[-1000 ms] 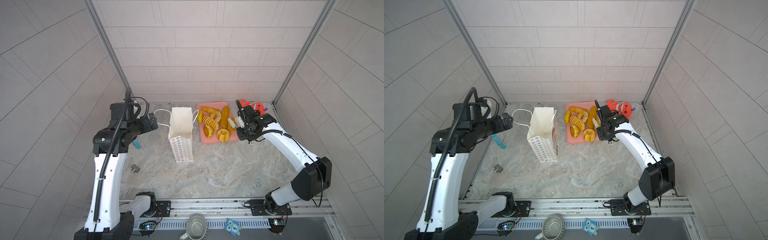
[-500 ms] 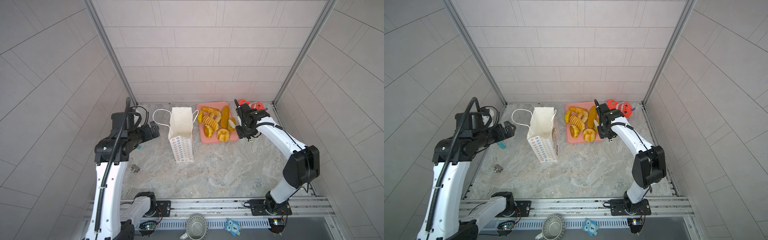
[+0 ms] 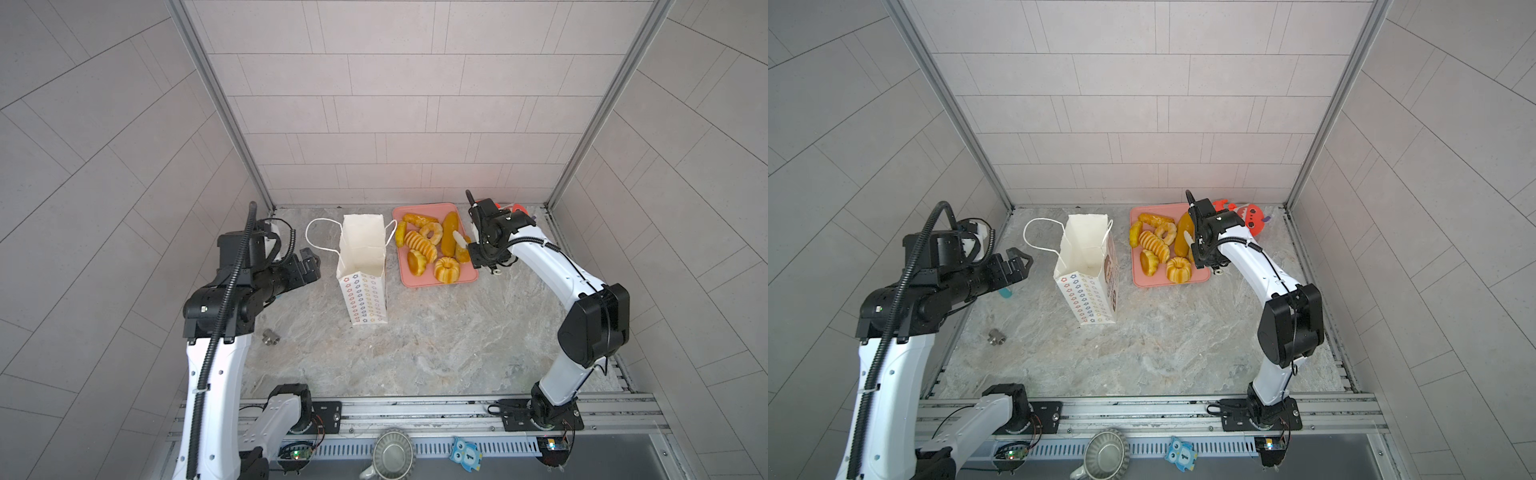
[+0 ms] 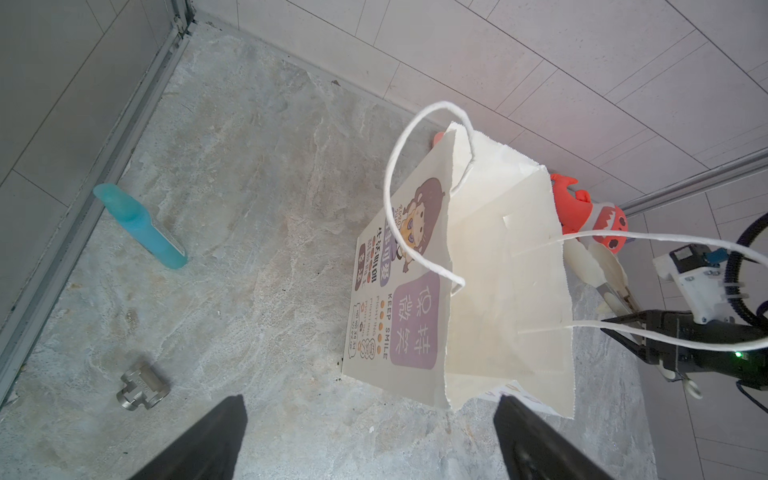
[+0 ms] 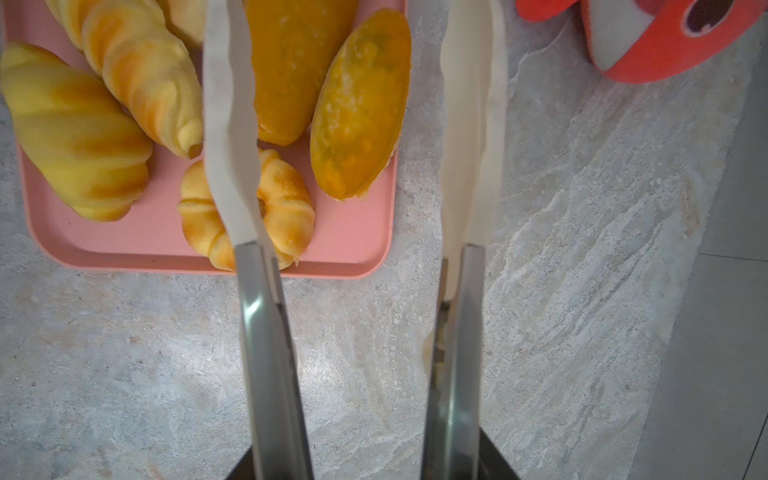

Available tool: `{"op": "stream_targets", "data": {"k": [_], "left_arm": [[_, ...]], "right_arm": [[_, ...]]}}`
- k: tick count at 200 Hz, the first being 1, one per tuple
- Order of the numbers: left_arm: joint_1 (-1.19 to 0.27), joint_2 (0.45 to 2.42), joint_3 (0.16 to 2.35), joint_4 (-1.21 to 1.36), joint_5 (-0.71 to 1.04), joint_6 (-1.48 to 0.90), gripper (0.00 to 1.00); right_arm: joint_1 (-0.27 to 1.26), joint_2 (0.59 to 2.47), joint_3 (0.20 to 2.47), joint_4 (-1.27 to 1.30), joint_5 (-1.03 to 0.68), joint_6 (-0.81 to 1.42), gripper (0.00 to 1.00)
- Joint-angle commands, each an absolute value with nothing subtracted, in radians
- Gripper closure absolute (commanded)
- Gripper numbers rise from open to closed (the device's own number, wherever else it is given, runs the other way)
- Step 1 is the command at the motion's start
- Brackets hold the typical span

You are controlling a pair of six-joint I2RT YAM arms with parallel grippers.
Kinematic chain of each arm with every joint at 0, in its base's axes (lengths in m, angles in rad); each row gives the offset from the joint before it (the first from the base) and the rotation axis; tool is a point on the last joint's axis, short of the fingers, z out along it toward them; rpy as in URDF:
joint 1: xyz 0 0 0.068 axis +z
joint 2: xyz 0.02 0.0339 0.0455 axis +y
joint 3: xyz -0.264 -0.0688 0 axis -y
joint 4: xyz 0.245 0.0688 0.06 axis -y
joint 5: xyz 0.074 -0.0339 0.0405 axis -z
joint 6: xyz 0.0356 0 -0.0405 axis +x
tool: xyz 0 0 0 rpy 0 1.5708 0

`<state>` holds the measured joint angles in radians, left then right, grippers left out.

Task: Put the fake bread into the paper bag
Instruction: 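Lift the tongs with the right gripper and move them over the bread tray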

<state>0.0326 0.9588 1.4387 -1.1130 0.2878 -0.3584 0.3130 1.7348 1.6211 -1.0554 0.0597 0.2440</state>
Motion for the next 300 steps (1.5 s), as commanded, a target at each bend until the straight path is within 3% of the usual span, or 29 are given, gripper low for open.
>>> {"op": "stream_targets", "data": {"k": [1, 60, 126, 222, 300], "left_arm": [[0.038, 0.952, 1.418, -1.123, 0.319, -0.349, 0.00], [0.034, 0.947, 1.391, -1.097, 0.382, -0.358, 0.00], [0.033, 0.946, 1.376, -1.090, 0.384, -0.358, 0.00], [0.032, 0.969, 1.373, -1.068, 0.372, -0.344, 0.00], [0.033, 0.968, 1.359, -1.065, 0.373, -0.344, 0.00]], "right_arm": [[0.308, 1.756, 1.671, -1.072, 0.043, 0.259, 0.46], [0.308, 1.848, 1.779, -1.097, -0.063, 0.285, 0.48], [0.273, 1.953, 1.910, -1.127, -0.032, 0.313, 0.47], [0.215, 2.268, 2.363, -1.318, -0.062, 0.319, 0.44], [0.207, 2.335, 2.392, -1.245, -0.113, 0.314, 0.43]]}}
